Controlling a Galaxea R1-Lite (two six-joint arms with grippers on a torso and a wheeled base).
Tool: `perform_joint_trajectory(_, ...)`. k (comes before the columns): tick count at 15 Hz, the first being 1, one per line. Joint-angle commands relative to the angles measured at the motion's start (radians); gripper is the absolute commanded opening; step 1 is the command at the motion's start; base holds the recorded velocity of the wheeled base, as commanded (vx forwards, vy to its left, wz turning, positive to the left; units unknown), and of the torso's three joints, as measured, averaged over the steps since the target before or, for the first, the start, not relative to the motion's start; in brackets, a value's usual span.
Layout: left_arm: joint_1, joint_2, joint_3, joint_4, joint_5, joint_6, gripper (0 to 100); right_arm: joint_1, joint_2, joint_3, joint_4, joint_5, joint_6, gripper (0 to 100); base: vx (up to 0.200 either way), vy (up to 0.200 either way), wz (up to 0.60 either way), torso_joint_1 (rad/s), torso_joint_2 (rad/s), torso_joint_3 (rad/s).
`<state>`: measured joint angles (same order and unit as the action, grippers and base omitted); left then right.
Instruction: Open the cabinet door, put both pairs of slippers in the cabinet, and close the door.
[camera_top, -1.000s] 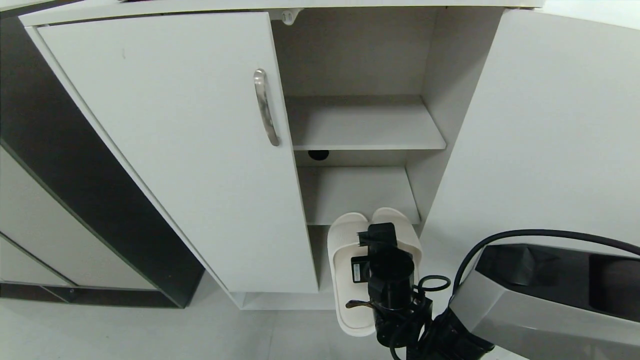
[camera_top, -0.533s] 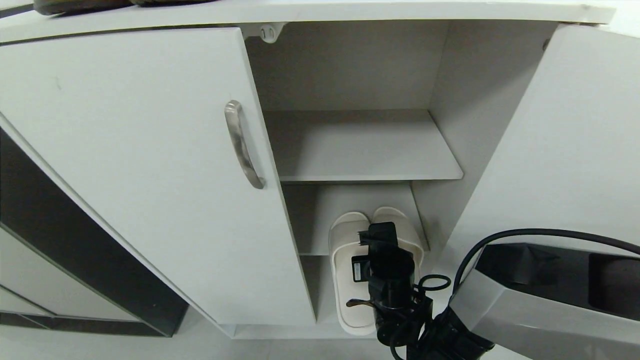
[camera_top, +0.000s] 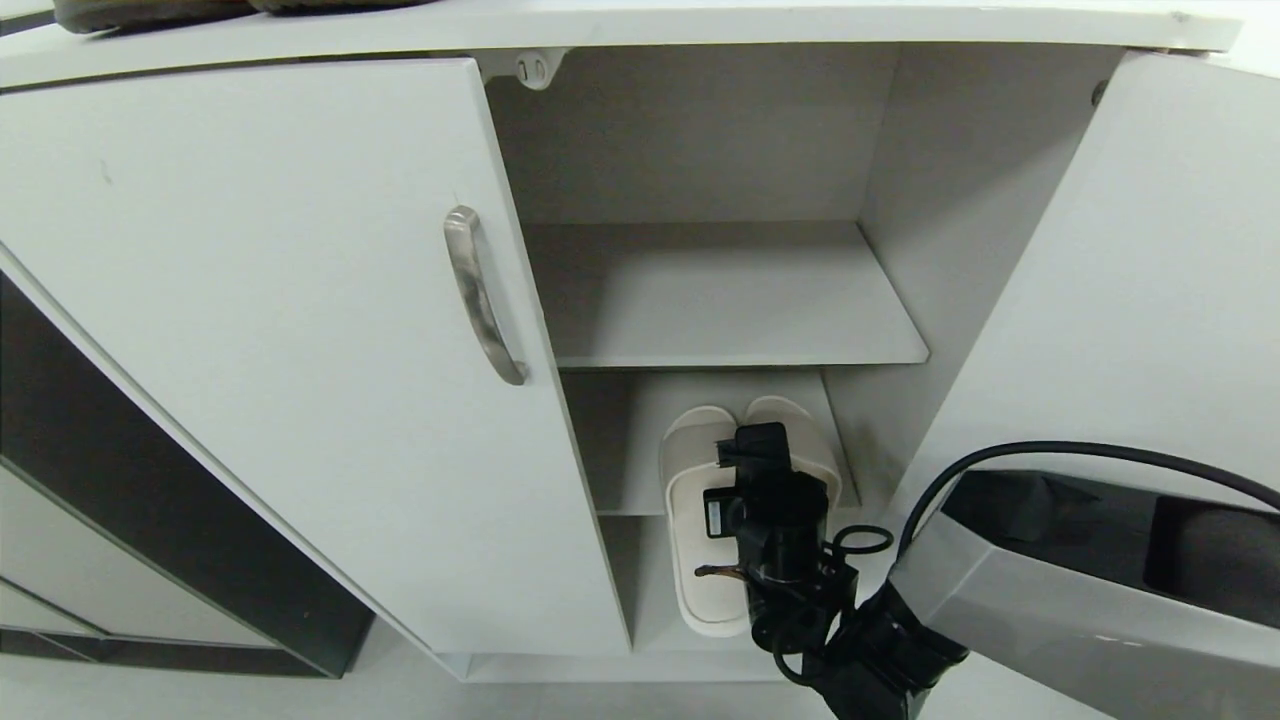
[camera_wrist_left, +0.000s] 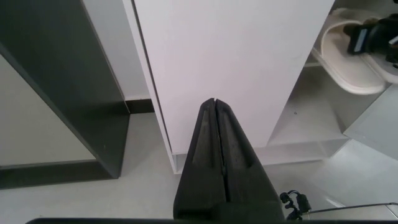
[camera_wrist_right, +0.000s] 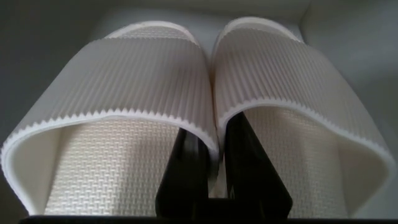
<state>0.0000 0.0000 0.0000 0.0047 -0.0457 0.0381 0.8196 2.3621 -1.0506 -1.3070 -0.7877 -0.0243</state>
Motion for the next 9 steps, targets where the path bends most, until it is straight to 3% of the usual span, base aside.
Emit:
perform_joint_trajectory(1,0.0,0.002,0.0,0.0,0.0,0.0,0,-0.037,0.06,-0.097,0.011,0.007,-0.016,0,0.0,0.0,0.0,0.0,0.0,0.0)
perform_joint_trajectory(9,0.0,0.002,0.0,0.0,0.0,0.0,0,-0.099,0.123,-0.401,0.242,0.027,-0.011,0,0.0,0.0,0.0,0.0,0.0,0.0)
